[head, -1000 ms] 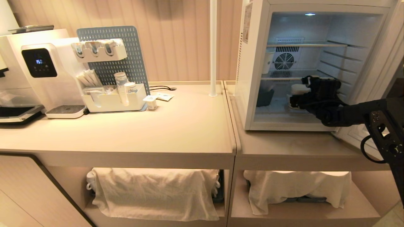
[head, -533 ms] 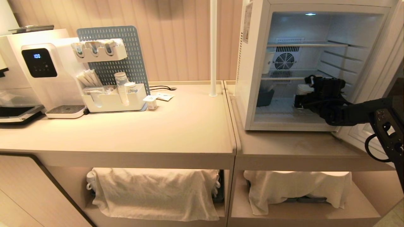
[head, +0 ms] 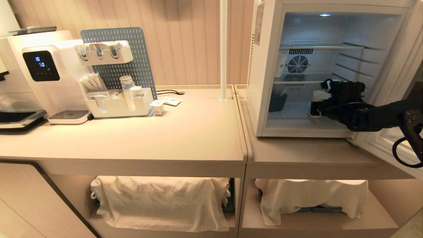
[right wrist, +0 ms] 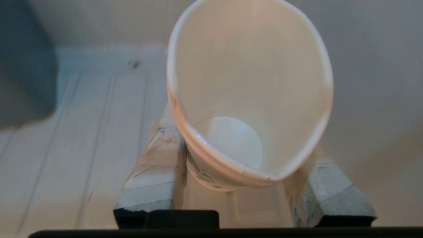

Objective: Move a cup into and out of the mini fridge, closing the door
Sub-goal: Take the paper cup out of the freezer

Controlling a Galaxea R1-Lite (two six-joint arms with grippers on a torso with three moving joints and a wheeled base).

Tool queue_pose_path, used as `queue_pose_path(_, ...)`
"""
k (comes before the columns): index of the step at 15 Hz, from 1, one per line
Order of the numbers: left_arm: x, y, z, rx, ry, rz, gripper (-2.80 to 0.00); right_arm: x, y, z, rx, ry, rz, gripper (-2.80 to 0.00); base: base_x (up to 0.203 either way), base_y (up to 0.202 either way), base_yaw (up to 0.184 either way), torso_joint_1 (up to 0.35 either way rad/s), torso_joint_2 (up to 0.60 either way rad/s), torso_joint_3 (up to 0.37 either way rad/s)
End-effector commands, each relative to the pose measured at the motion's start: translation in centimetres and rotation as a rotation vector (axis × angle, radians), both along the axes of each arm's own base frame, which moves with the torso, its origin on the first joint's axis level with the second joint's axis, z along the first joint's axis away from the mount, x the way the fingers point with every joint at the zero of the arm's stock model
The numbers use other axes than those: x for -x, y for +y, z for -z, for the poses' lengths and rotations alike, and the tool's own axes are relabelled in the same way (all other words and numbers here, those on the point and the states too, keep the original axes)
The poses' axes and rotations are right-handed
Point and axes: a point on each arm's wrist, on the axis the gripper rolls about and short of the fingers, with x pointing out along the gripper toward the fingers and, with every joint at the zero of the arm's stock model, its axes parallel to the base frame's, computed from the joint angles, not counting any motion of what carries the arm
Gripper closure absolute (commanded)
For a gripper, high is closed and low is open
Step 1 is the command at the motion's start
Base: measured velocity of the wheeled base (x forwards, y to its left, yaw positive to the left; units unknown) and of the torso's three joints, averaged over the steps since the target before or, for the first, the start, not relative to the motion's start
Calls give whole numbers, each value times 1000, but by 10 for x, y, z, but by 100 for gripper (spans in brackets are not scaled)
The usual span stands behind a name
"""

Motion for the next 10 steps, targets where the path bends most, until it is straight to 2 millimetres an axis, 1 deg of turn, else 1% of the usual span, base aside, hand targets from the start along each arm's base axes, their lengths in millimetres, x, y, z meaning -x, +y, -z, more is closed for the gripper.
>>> queue_pose_path(1,0,0,0,1,-1,0,0,14,3,-20,1,6,-6,0,0,0,0,0,0,0)
queue_pose_path(3,0,0,0,1,-2,-1,0,35,9,-47,7,38,-16,0,0,0,0,0,0,0)
queue_pose_path(6,0,0,0,1,0,0,0,69,15,-76,23,126,-26,0,0,0,0,0,0,0)
queue_pose_path(7,0,0,0,1,0,-1,0,86,17,-86,29,161,-32,0,0,0,0,0,0,0)
queue_pose_path(8,0,0,0,1,0,-1,0,100,20,-88,34,212,-40,0,0,0,0,0,0,0)
queue_pose_path(10,0,0,0,1,0,-1,0,146,27,-102,41,286,-60,0,0,0,0,0,0,0)
